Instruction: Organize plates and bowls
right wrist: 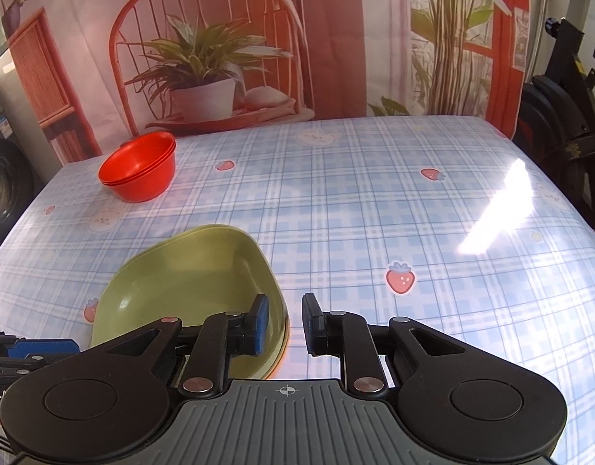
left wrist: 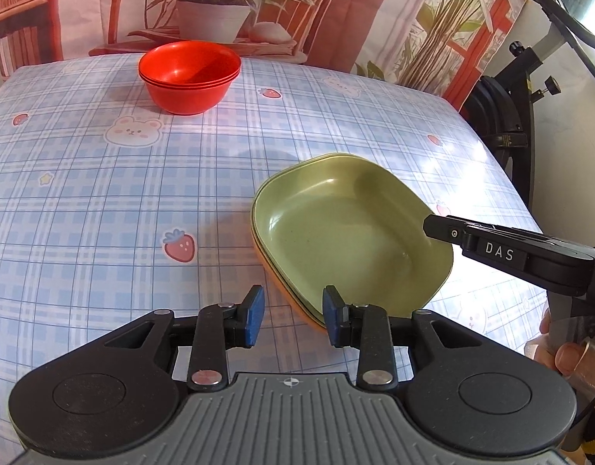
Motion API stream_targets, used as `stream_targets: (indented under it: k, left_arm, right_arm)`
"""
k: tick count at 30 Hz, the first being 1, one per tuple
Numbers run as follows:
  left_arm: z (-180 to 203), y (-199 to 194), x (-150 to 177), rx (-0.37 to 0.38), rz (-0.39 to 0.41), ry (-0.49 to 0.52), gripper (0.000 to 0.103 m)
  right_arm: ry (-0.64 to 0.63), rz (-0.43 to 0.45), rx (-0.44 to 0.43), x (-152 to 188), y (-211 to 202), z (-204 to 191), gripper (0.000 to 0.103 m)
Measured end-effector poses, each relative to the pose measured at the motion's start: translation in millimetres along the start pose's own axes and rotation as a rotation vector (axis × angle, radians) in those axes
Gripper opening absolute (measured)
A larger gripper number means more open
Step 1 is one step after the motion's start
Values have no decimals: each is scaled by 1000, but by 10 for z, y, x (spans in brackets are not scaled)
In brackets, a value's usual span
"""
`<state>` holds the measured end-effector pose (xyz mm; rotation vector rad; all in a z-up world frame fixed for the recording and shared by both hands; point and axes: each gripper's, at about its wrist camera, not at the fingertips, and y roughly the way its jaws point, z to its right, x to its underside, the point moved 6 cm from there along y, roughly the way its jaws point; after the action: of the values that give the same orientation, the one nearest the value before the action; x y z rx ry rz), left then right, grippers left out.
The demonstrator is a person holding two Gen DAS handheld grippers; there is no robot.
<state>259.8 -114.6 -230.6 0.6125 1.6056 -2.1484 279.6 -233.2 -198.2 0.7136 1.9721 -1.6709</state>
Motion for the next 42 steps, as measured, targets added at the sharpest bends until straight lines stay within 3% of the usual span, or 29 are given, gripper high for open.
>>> stream_targets:
  k: [16,24,31,33,34,42]
  left_arm:
    - [17,88,49,28,-8,-13,35]
    - [20,76,58,30,-5,-23,35]
    - [24,122,62,55,-15,-27,34]
    - [9,150,51,64,-17,-41,32]
    - [-4,164,49,84,-18,-56,25]
    - [-79,210,-96,66,3,-41,20]
  right_arm:
    - [67,24,-26,245,162,47,18]
    - [93,114,-30,173,-114,118,17]
    - [107,61,-43,177,47,145,15]
    - [109,41,-58,142,103,119,15]
    - [111,27,-64,123,135,105,15]
    - [196,-49,-61,90,200,103,10]
